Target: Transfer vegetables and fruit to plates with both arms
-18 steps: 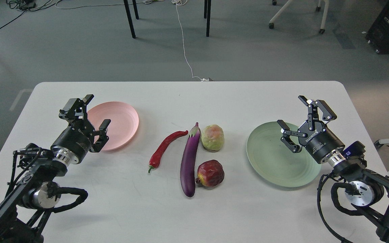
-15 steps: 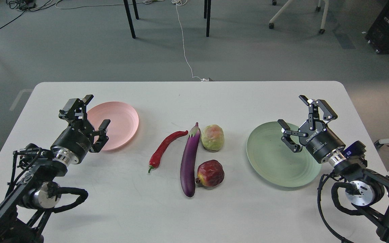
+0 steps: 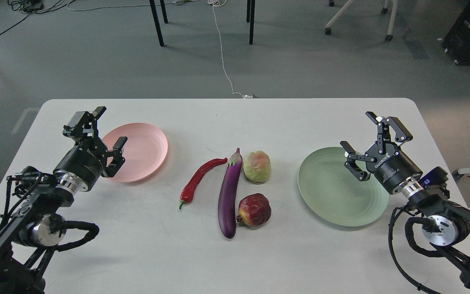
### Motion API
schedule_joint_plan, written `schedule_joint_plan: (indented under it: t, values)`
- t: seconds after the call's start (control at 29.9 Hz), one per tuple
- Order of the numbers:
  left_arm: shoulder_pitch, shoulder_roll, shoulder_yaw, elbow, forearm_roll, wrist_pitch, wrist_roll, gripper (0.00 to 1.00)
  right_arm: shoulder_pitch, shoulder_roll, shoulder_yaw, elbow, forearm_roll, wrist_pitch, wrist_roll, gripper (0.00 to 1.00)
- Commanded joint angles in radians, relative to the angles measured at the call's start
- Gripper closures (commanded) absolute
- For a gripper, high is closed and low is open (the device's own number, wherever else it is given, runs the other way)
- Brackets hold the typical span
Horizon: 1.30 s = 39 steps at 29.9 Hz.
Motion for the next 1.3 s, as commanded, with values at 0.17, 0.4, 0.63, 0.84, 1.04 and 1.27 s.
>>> schedule_joint_plan:
  t: [0.17,0.4,0.63,0.84,1.04,1.27]
  values:
    - [0.012,0.005,0.002,-0.010,-0.002,-0.002,-0.131,0.02,0.093,-0.086,-0.010,0.002,-0.031,0.018,0.000,0.01]
    - [0.018,-0.003,0.002,-0.047,-0.003,-0.017,-0.140,0.02,0.456,-0.156,-0.271,0.003,-0.147,0.087,0.000,0.01]
    - [0.058,-0.016,-0.003,-0.085,-0.002,-0.016,-0.145,0.02,0.901,-0.117,-0.698,0.005,-0.393,0.084,0.000,0.01]
    - [0.098,-0.033,-0.010,-0.133,0.000,-0.016,-0.168,0.02,1.041,0.011,-0.862,0.003,-0.727,0.080,0.000,0.01]
    - [0.104,-0.033,-0.012,-0.134,0.000,-0.013,-0.174,0.02,1.096,0.139,-1.011,-0.046,-0.986,0.034,0.000,0.02]
    - [0.104,-0.035,-0.013,-0.142,0.000,-0.010,-0.174,0.02,1.129,0.288,-1.169,-0.115,-1.037,-0.032,0.000,0.02]
